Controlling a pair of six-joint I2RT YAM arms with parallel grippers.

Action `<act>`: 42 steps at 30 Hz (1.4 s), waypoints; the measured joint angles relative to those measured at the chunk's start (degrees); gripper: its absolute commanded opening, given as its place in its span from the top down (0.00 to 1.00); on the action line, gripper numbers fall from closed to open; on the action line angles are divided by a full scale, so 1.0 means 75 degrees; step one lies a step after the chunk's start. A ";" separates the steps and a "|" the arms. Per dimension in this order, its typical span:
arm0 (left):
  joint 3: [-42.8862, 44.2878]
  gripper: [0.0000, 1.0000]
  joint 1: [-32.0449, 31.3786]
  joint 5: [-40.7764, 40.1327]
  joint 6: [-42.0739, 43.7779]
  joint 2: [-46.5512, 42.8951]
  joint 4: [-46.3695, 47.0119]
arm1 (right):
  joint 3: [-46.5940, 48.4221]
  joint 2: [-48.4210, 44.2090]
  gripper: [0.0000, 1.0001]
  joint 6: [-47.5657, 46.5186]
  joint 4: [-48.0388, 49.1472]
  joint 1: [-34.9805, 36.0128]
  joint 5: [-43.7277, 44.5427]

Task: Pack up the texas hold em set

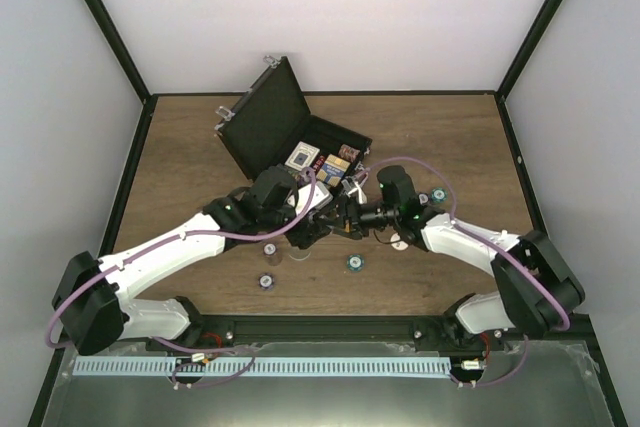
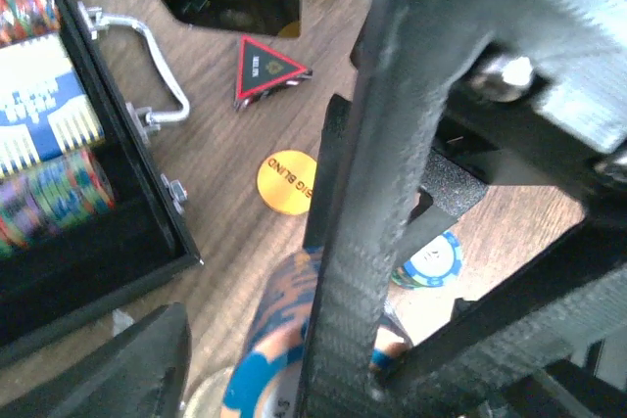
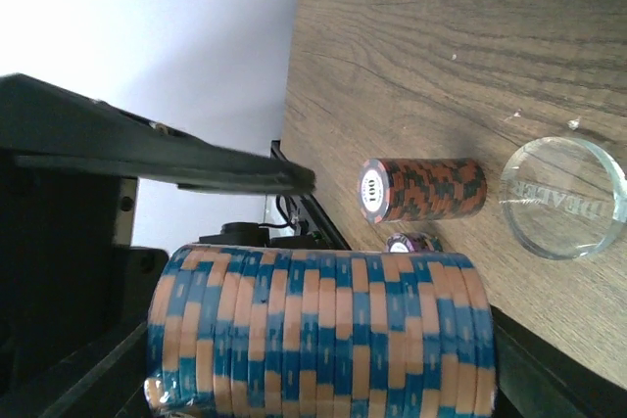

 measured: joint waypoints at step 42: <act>-0.0513 0.00 0.1472 -0.5170 -0.0694 -0.1988 0.1142 | 0.3130 0.3051 0.39 0.0178 -0.2270 0.0810 0.4293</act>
